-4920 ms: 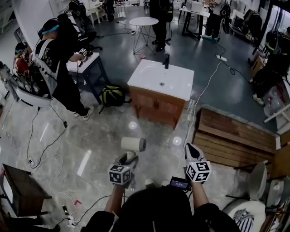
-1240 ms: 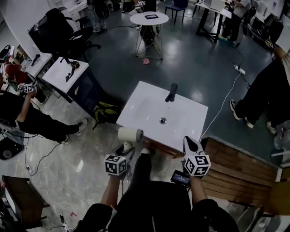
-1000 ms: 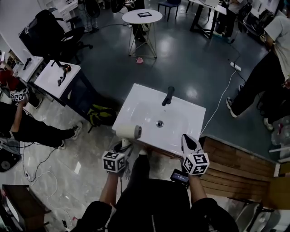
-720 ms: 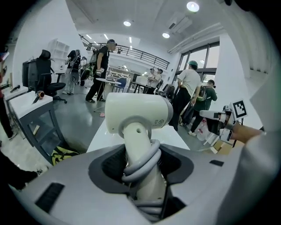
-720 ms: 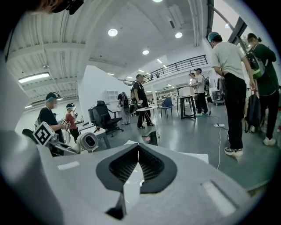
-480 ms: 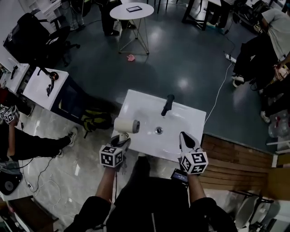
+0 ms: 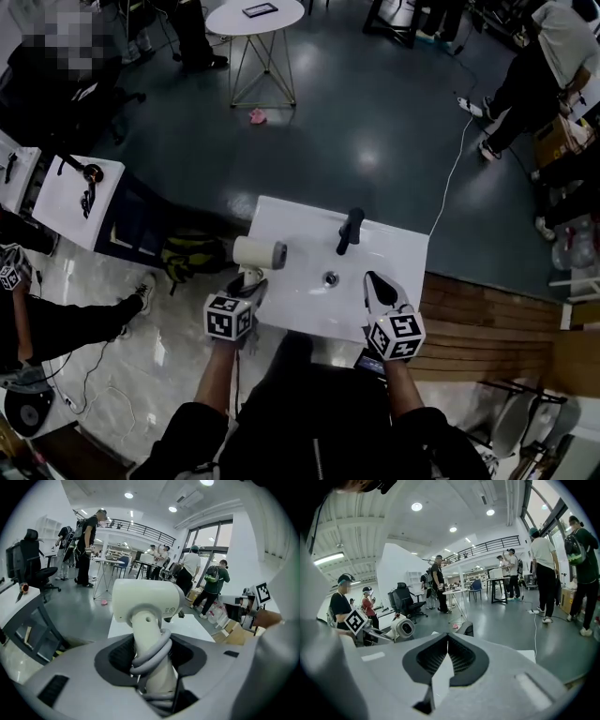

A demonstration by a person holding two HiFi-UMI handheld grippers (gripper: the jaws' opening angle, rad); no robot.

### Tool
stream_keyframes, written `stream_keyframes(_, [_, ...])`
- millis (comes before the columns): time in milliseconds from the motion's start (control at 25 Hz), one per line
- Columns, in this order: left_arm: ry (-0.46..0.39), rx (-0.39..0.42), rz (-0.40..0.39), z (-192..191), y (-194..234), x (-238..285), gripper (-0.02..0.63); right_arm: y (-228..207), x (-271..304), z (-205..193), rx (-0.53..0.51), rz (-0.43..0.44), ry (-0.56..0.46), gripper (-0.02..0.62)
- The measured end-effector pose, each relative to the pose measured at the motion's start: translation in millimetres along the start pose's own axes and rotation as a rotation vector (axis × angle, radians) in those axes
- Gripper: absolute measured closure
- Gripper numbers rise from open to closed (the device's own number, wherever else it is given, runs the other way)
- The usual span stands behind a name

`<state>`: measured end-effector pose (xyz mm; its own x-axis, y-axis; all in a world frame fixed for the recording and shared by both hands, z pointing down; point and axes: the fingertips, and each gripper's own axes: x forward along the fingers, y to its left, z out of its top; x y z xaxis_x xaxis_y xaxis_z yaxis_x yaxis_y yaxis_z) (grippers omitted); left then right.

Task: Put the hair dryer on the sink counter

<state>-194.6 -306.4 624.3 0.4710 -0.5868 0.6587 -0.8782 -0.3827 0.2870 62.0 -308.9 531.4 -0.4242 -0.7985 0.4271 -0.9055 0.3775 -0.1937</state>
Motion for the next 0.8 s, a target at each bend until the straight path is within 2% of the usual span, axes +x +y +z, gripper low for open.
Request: stream_keyframes(800, [0.079, 0.024, -0.031, 25.2, 44.9, 64.9, 0.411, -15.5, 41.5, -9.1, 0.043, -0.070, 0.079, 0.592])
